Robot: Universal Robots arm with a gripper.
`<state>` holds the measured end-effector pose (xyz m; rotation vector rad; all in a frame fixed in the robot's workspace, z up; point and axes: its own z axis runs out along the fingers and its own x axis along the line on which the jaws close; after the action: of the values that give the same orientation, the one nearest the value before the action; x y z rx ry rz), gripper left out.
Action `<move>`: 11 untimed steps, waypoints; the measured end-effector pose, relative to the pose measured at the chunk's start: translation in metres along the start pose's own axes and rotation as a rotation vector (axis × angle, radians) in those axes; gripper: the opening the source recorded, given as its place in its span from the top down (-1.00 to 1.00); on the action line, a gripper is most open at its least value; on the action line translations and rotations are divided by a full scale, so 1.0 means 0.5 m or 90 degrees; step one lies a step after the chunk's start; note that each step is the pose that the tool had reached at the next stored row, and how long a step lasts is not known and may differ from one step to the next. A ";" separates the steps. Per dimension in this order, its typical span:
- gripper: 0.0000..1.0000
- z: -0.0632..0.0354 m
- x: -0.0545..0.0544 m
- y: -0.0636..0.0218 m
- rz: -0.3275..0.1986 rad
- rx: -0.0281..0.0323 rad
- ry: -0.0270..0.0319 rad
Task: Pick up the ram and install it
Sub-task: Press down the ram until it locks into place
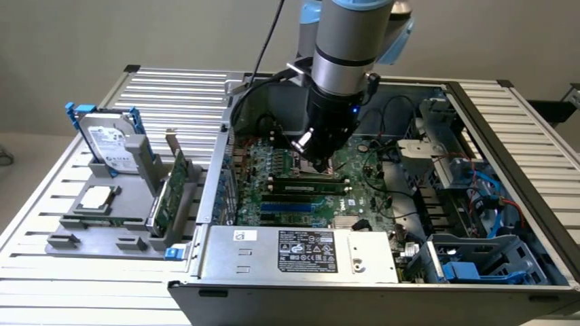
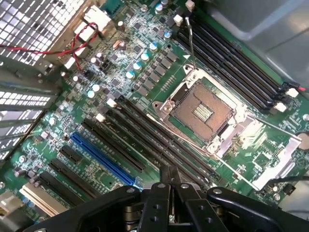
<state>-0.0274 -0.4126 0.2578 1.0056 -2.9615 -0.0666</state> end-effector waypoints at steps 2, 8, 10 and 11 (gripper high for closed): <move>0.79 0.000 0.000 0.000 0.020 0.0000 -0.0009; 0.79 0.000 0.000 0.000 0.081 0.0001 -0.0037; 0.79 0.000 0.000 0.000 0.101 0.0002 -0.0046; 0.79 0.000 0.000 0.000 0.111 0.0002 -0.0051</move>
<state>-0.0274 -0.4126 0.2577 0.7448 -3.0417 -0.0681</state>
